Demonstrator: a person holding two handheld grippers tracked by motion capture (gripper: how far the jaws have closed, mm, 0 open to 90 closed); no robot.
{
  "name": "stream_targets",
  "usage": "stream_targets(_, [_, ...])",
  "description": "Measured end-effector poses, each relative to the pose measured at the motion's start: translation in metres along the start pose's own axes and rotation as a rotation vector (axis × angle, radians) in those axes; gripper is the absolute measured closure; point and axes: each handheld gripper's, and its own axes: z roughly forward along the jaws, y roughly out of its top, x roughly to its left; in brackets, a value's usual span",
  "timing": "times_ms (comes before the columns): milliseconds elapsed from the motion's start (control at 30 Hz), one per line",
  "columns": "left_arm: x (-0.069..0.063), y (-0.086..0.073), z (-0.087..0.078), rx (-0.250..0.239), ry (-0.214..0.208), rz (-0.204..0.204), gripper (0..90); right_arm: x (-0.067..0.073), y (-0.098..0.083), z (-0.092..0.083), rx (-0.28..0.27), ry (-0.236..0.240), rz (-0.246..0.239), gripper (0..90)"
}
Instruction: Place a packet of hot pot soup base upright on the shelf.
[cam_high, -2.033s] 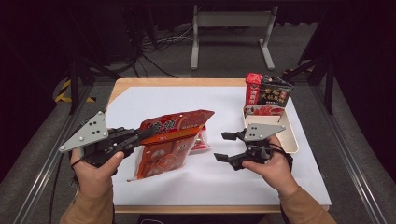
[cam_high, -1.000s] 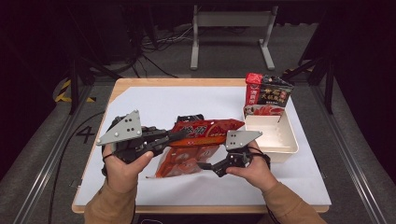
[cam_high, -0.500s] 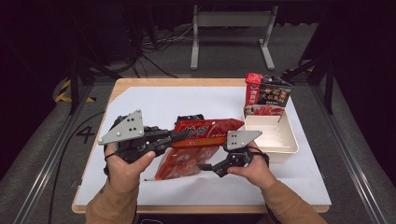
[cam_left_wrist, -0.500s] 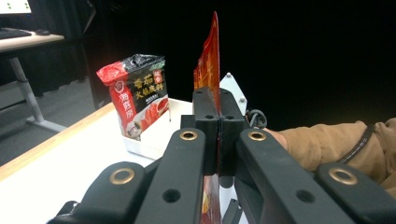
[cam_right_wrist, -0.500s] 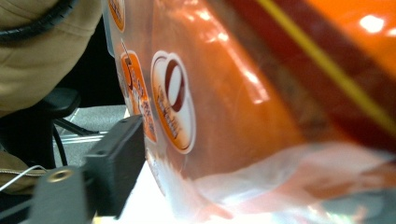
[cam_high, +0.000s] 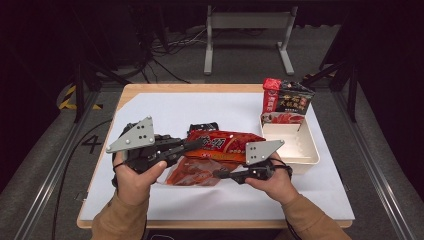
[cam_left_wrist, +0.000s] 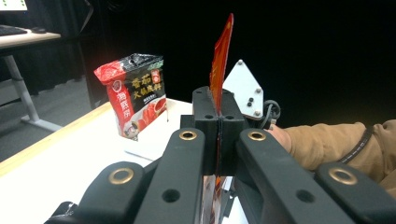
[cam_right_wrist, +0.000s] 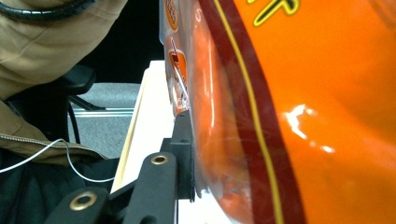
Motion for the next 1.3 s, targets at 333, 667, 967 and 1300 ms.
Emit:
stream_targets(333, [0.006, -0.002, -0.003, 0.003, 0.022, -0.001, 89.3, 0.001, 0.007, -0.011, 0.037, -0.024, 0.007, 70.3])
stream_targets(667, [0.011, -0.006, -0.008, 0.004, 0.116, -0.018, 55.8, -0.002, 0.013, -0.029, 0.076, -0.063, 0.035, 70.4])
stream_targets(967, [0.019, -0.024, -0.015, 0.088, 0.175, -0.054, 34.9, -0.006, 0.021, -0.055, 0.082, -0.137, 0.073, 70.3])
stream_targets(1300, [0.033, -0.051, -0.027, 0.127, 0.207, -0.111, 24.1, -0.013, 0.025, -0.088, 0.092, -0.230, 0.146, 70.4])
